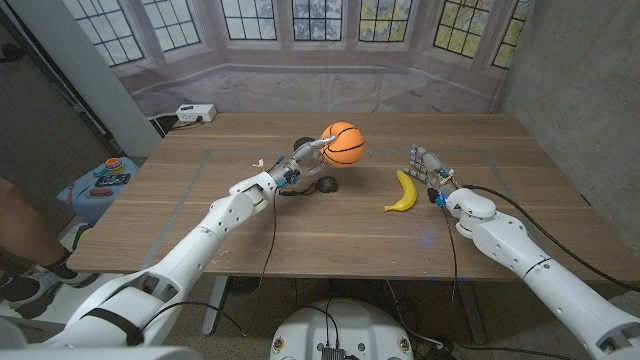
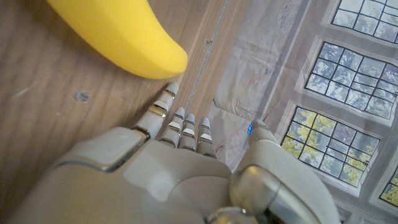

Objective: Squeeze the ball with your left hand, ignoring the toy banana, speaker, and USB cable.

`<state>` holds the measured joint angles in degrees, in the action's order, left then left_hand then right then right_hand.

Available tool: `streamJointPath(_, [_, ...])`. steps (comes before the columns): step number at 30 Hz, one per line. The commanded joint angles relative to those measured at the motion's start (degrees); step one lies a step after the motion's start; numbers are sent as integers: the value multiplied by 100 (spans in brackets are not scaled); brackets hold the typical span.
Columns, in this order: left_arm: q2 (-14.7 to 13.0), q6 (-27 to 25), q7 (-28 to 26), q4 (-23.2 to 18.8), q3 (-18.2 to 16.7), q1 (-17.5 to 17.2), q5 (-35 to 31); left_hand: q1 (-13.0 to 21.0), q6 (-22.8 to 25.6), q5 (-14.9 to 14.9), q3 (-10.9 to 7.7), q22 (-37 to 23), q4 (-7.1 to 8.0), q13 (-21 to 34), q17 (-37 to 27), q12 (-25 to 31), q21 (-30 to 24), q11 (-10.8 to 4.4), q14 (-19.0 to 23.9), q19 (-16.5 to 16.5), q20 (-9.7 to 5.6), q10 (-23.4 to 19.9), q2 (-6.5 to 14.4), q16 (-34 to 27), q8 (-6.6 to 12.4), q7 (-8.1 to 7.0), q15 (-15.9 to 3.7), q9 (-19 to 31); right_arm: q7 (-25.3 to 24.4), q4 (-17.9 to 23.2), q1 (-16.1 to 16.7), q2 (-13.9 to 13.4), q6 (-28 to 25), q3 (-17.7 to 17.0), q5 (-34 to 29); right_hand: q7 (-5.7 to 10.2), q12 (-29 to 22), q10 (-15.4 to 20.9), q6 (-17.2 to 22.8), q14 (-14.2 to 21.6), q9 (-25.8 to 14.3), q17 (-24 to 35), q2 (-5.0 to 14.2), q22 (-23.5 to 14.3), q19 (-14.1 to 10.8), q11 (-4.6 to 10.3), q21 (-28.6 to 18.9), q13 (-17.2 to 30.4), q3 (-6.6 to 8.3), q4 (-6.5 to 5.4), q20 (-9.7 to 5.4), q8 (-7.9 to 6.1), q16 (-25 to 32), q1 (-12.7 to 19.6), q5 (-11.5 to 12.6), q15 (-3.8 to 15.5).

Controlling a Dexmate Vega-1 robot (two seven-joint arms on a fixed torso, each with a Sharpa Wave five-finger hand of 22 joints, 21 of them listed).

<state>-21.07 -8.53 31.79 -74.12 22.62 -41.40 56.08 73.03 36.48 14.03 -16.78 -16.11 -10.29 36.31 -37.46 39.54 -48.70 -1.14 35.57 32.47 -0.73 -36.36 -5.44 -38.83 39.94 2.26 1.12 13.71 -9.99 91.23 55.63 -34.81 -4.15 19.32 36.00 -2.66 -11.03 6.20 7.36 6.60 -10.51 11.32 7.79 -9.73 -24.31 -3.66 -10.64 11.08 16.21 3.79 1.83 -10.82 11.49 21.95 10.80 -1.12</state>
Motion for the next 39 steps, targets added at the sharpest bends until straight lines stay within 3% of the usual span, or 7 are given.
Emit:
streamJointPath(1, [-164, -181, -338, -284, -48, -139, 225, 1048, 316, 37, -85, -49, 54, 826, -11, -2, -101, -428, 1410, 1, -63, -473, 968, 15, 709, -290, -1342, 1377, -74, 190, 96, 50, -1, 59, -31, -10, -19, -12, 41, 16, -25, 25, -2, -16, -32, 2, -50, 13, 16, 36, 37, -27, 22, -51, -8, -15])
streamJointPath(11, [-217, -169, -367, -334, -88, -187, 296, 1048, 277, 47, -88, -102, 82, 923, -2, -55, -278, -449, 1397, -64, -67, -449, 942, 84, 667, -275, -1328, 1334, -21, 119, 1, 89, -18, 119, -56, -17, -19, -13, 39, 19, -25, 25, -5, -16, -31, 2, -49, 13, 17, 41, 38, -26, 23, -57, -9, -13])
streamJointPath(15, [-228, -195, -365, -325, -90, -175, 320, 1043, 275, 51, -91, -117, 95, 953, -7, -97, -357, -394, 1366, -85, -80, -418, 946, 117, 645, -241, -1308, 1304, 28, 20, -65, 136, 26, 152, -69, -14, -19, -13, 41, 22, -25, 24, -7, -16, -29, 0, -48, 13, 18, 44, 39, -27, 24, -58, -9, -16])
streamJointPath(24, [-162, -233, -228, -157, -62, -48, 368, 764, -37, 32, -48, -3, 241, 749, -77, -479, -523, -312, 1126, -333, -7, -197, 1057, 286, 371, -155, -1176, 1114, 70, -56, -113, 146, 56, 145, -65, -11, -21, -10, 38, 20, -25, 27, -2, -16, -30, 2, -49, 13, 21, 42, 39, -26, 24, -69, -9, -18])
streamJointPath(32, [-145, -311, -112, -82, -18, 31, 377, 493, -324, 1, -39, 200, 290, 543, -16, -697, -536, -289, 948, -465, 47, -63, 1097, 530, 77, -3, -1102, 955, 151, -97, -139, 102, 24, 121, -19, -14, -20, -12, 36, 22, -25, 28, -3, -16, -29, 0, -48, 13, 23, 43, 39, -25, 26, -76, -9, -21])
streamJointPath(39, [-131, -338, -95, -87, -4, 41, 376, 267, -388, -27, -33, 347, 320, 441, 84, -806, -520, -248, 888, -560, 90, 42, 1067, 721, -112, 35, -1009, 829, 192, -121, -148, 89, 23, 118, 0, -13, -21, -10, 43, 26, -25, 27, -1, -16, -28, 2, -48, 13, 28, 48, 38, -28, 26, -75, -8, -20])
